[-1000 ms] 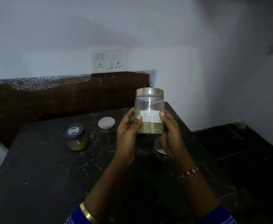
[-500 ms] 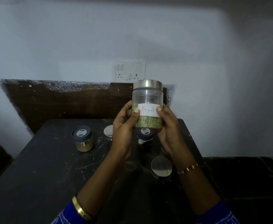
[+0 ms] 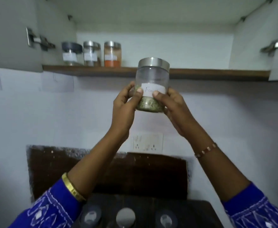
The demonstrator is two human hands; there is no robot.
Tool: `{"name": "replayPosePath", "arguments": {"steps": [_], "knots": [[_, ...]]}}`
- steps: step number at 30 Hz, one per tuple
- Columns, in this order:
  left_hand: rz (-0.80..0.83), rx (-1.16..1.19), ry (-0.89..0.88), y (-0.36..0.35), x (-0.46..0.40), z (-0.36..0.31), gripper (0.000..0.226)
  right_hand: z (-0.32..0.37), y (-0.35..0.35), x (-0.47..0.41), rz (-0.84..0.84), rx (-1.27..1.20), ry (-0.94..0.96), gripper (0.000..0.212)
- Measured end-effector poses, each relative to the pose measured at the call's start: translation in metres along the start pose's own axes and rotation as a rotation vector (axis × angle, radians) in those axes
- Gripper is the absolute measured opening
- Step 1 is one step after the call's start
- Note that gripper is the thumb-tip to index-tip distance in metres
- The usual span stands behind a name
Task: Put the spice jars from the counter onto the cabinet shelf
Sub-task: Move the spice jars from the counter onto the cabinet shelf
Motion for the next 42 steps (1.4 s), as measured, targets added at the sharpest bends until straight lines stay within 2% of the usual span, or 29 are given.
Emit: {"name": "replayPosePath", "arguments": {"steps": [2, 5, 7, 12, 15, 19, 22, 27, 31, 34, 37, 40, 42], "knots": [[0.033, -0.019, -0.060, 0.004, -0.031, -0.018, 0.041, 0.019, 0.009, -0.030, -0.016, 0.055, 0.036, 0.036], [0.067, -0.095, -0.104, 0.012, -0.077, -0.038, 0.040, 0.042, 0.022, -0.074, -0.043, 0.161, 0.075, 0.048], [0.088, -0.181, -0.107, 0.019, -0.108, -0.045, 0.041, 0.051, 0.029, -0.102, -0.059, 0.232, 0.090, 0.048], [0.083, -0.385, -0.066, 0.046, -0.160, -0.037, 0.039, 0.041, 0.035, -0.162, -0.077, 0.440, 0.057, 0.049], [0.011, -0.563, -0.100, 0.061, -0.177, -0.027, 0.038, 0.027, 0.032, -0.192, -0.068, 0.455, 0.011, 0.043], [0.006, -0.631, -0.106, 0.075, -0.198, -0.028, 0.036, 0.021, 0.033, -0.225, -0.079, 0.491, 0.020, 0.039], [0.055, -0.654, -0.051, 0.087, -0.209, -0.019, 0.033, 0.012, 0.034, -0.242, -0.060, 0.554, 0.001, 0.039], [0.061, -0.755, -0.010, 0.101, -0.225, -0.007, 0.041, -0.011, 0.038, -0.258, -0.046, 0.657, -0.062, 0.045], [0.097, -0.830, 0.082, 0.107, -0.242, -0.002, 0.039, -0.016, 0.048, -0.266, -0.122, 0.748, -0.116, 0.051], [0.105, -0.882, 0.156, 0.109, -0.253, 0.001, 0.049, -0.018, 0.053, -0.272, -0.179, 0.766, -0.160, 0.055], [0.057, -0.967, 0.180, 0.110, -0.261, 0.007, 0.060, -0.020, 0.055, -0.279, -0.225, 0.784, -0.207, 0.051], [-0.017, -1.018, 0.156, 0.107, -0.262, 0.009, 0.058, -0.024, 0.060, -0.287, -0.262, 0.703, -0.225, 0.028], [-0.058, -1.006, 0.139, 0.109, -0.262, 0.010, 0.056, -0.026, 0.062, -0.289, -0.289, 0.690, -0.220, 0.041]]}}
Point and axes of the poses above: each hand's wrist, its own x-axis away from the middle knuckle, its own y-axis out of the back of the hand, z = x × y, the point moved 3 cm from there along -x, towards the middle knuckle, and after that the axes turned 15 degrees about z, right-handed, at the moved point
